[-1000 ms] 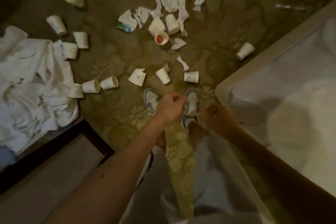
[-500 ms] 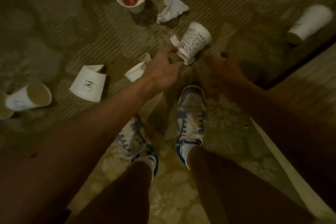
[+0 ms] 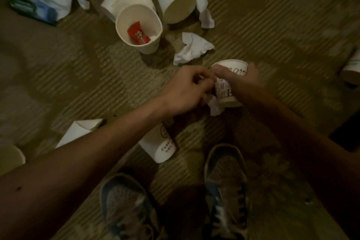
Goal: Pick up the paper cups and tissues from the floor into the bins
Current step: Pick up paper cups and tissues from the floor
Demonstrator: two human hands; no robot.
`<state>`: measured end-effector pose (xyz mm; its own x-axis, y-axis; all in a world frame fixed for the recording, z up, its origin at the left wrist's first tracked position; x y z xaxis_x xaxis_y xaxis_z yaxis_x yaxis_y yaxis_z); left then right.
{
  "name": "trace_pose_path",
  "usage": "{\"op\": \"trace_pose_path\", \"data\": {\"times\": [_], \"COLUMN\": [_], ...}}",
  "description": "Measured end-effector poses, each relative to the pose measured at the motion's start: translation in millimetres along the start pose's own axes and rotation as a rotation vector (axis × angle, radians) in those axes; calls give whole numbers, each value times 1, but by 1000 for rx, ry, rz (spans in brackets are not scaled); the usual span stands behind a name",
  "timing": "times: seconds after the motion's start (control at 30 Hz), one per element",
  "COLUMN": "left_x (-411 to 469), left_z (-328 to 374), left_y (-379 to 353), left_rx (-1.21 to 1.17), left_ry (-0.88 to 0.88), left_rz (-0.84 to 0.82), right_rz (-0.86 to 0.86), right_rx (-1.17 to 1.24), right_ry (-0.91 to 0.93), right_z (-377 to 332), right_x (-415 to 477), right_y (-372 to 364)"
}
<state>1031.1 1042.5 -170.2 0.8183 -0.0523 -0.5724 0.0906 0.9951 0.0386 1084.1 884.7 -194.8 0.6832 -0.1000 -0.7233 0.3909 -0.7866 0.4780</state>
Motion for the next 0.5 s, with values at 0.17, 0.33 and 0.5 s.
{"op": "trace_pose_path", "data": {"times": [0.17, 0.33, 0.5], "left_x": [8, 3, -1], "left_z": [11, -9, -13], "left_y": [27, 15, 5], "left_rx": [340, 683, 789], "left_ry": [-172, -169, -249], "left_rz": [28, -193, -135], "right_rz": [-89, -240, -430], "right_rx": [-38, 73, 185], "right_ry": [12, 35, -30], "right_z": [-9, -13, 1], "right_x": [4, 1, -15], "right_y": [2, 1, -10]}}
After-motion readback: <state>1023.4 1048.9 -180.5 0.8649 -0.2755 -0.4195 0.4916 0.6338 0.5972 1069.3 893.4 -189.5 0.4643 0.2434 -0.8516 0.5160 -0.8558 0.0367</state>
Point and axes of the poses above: each hand's wrist, its own x-axis towards the middle knuckle, its own y-axis out of the back of the hand, z = x × y, the point moved 6 cm from there along x, towards the middle knuckle, and after that the axes turned 7 degrees about -x, right-handed, at the moved point
